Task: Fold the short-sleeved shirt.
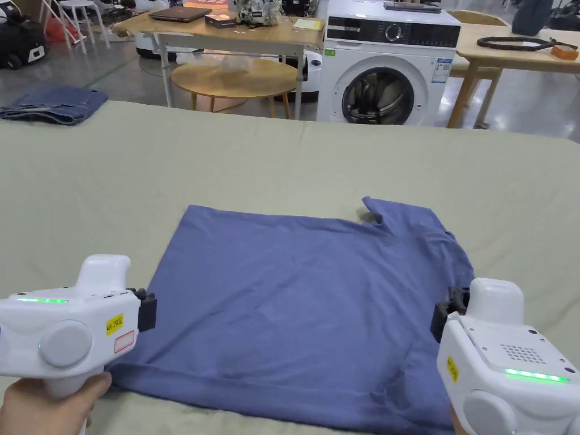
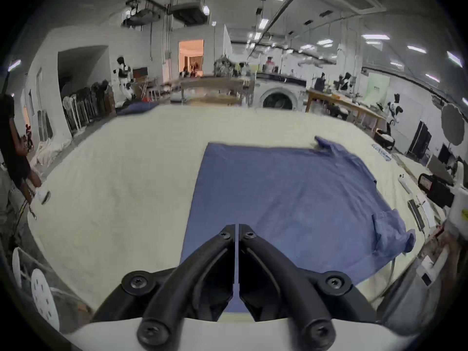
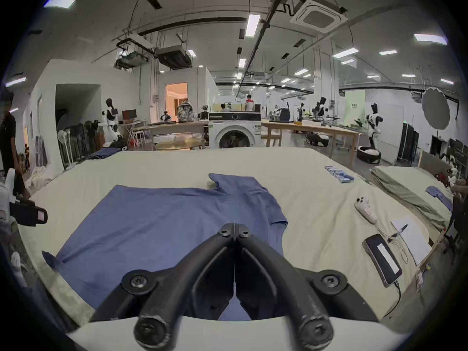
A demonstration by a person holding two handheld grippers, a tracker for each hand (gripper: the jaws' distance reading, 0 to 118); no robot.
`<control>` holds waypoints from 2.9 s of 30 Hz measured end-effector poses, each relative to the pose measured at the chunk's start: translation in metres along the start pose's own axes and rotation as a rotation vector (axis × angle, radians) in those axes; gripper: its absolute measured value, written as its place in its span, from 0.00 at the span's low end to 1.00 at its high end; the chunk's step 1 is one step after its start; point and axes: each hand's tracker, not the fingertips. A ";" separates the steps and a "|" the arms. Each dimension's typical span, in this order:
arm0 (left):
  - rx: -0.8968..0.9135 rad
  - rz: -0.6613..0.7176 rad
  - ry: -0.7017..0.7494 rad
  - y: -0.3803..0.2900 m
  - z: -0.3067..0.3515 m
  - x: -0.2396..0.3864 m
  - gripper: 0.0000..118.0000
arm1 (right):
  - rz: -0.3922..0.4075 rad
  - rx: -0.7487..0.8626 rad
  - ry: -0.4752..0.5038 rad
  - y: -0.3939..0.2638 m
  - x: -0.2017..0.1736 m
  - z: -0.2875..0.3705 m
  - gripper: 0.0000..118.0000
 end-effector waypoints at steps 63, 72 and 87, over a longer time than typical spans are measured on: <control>-0.171 0.182 -0.049 0.014 -0.032 -0.056 0.02 | -0.024 -0.515 0.074 0.010 0.100 -0.028 0.06; -0.148 0.153 -0.046 0.099 -0.096 -0.057 0.02 | -0.091 -0.487 0.080 0.050 0.097 -0.113 0.06; -0.252 0.140 0.001 0.135 -0.200 -0.051 0.02 | -0.030 -0.590 0.021 0.039 0.080 -0.228 0.07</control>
